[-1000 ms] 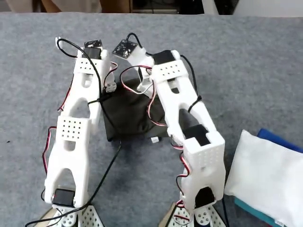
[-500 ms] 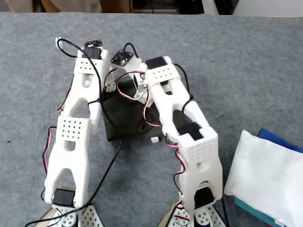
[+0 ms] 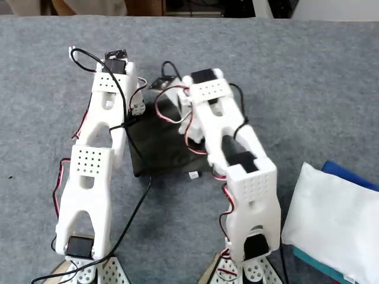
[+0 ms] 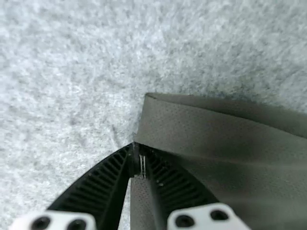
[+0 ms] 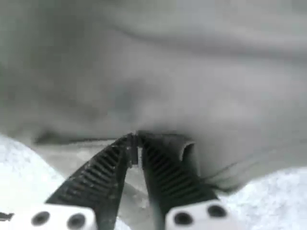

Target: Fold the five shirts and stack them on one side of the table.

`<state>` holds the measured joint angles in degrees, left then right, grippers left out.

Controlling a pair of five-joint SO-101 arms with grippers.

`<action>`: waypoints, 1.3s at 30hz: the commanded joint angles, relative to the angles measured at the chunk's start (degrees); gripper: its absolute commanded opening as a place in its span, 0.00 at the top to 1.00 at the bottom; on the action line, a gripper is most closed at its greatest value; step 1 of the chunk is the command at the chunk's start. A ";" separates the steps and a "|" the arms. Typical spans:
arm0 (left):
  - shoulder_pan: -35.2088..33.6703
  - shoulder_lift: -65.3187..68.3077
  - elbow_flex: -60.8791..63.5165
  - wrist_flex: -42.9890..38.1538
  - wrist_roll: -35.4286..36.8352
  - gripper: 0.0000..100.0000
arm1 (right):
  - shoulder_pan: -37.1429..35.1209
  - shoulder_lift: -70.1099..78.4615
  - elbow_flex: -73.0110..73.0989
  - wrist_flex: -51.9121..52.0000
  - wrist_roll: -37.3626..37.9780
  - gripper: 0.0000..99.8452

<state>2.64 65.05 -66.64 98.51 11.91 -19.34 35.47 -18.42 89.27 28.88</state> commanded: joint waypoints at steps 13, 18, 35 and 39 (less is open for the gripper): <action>-1.67 0.04 -0.44 -1.76 -0.18 0.98 | 5.49 -29.05 34.59 -8.53 5.98 1.00; -1.67 0.04 -0.44 -1.76 -0.18 0.98 | 8.40 -37.41 44.35 -15.21 6.77 1.00; -1.14 0.04 -0.35 -1.76 -0.18 0.98 | 16.22 -55.08 37.05 -5.80 -4.04 0.93; -1.14 0.04 -0.26 -1.76 -0.18 0.98 | 17.19 -56.22 37.32 -0.35 -3.78 0.93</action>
<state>2.64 65.05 -66.64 98.42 11.91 -4.22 -17.98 20.79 85.41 25.45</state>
